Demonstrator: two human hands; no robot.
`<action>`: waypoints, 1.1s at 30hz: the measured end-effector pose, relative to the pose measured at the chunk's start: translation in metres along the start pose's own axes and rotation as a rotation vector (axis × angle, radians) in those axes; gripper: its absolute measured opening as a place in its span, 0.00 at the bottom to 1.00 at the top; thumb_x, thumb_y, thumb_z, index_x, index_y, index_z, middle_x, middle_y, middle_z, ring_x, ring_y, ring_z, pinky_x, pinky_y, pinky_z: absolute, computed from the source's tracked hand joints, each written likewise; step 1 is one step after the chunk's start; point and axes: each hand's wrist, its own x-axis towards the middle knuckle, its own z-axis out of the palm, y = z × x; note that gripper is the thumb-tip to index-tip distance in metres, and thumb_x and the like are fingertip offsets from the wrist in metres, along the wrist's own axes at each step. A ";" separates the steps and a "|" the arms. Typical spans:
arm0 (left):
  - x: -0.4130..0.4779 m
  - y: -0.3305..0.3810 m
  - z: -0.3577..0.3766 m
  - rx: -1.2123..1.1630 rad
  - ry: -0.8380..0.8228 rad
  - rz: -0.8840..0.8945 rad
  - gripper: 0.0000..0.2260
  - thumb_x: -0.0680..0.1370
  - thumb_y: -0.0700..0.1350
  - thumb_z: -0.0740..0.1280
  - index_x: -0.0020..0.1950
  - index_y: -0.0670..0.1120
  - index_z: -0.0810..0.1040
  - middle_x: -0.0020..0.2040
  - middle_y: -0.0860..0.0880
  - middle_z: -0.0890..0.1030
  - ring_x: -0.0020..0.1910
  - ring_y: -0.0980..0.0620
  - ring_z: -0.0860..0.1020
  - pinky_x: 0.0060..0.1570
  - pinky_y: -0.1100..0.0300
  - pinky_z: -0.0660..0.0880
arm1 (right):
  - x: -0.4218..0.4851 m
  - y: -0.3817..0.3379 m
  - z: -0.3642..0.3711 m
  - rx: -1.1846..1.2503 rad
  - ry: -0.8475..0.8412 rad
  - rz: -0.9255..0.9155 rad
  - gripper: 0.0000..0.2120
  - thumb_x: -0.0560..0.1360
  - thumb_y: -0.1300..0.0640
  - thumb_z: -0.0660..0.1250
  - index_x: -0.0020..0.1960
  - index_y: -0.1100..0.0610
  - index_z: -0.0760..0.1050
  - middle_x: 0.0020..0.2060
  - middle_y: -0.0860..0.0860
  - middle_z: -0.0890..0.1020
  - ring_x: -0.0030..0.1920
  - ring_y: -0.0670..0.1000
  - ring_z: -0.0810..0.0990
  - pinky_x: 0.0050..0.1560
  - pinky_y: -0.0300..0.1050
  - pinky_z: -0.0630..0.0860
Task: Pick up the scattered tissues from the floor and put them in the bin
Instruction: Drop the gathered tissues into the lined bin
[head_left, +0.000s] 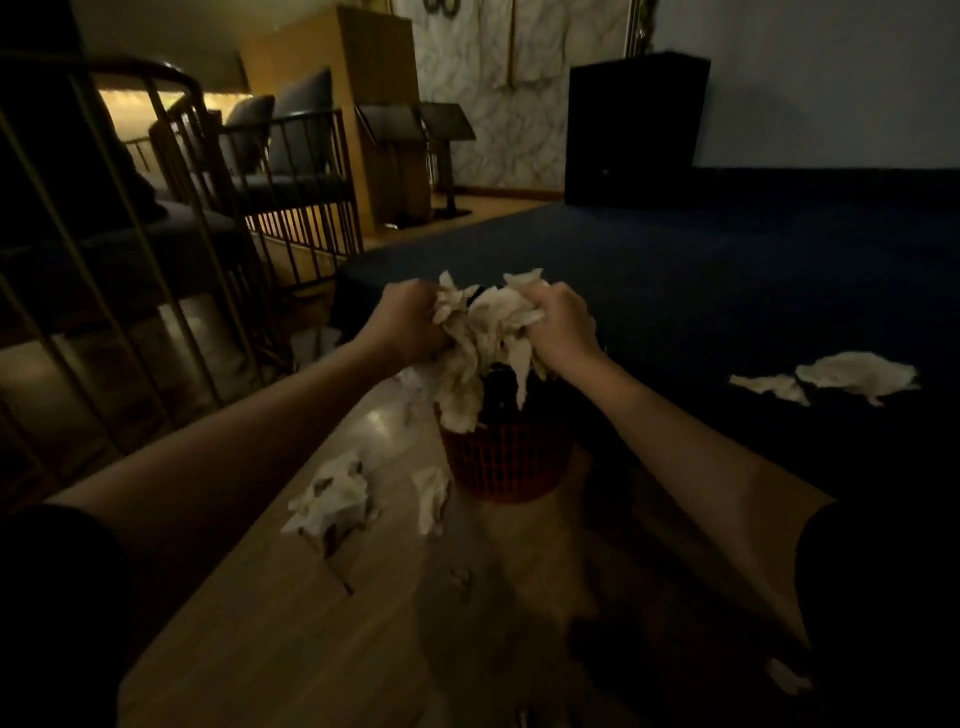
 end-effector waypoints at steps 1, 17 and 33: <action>0.020 0.001 -0.001 0.019 0.038 0.054 0.05 0.72 0.42 0.69 0.44 0.41 0.80 0.44 0.42 0.81 0.46 0.45 0.79 0.46 0.49 0.78 | 0.021 0.002 0.005 -0.007 0.047 0.012 0.14 0.76 0.57 0.62 0.60 0.52 0.76 0.55 0.57 0.79 0.55 0.56 0.75 0.49 0.38 0.67; 0.054 -0.062 0.116 0.120 0.059 -0.105 0.19 0.73 0.38 0.64 0.65 0.45 0.73 0.61 0.41 0.77 0.61 0.41 0.73 0.61 0.51 0.71 | 0.022 0.046 0.060 -0.288 -0.153 0.194 0.10 0.72 0.55 0.60 0.43 0.55 0.79 0.41 0.55 0.82 0.45 0.59 0.79 0.53 0.55 0.75; -0.229 -0.068 0.077 0.015 -0.385 -0.069 0.13 0.75 0.39 0.63 0.59 0.47 0.76 0.52 0.44 0.80 0.51 0.45 0.78 0.43 0.61 0.70 | -0.237 -0.037 0.099 -0.099 -0.146 0.195 0.10 0.73 0.63 0.64 0.53 0.63 0.76 0.51 0.60 0.79 0.53 0.58 0.76 0.52 0.51 0.75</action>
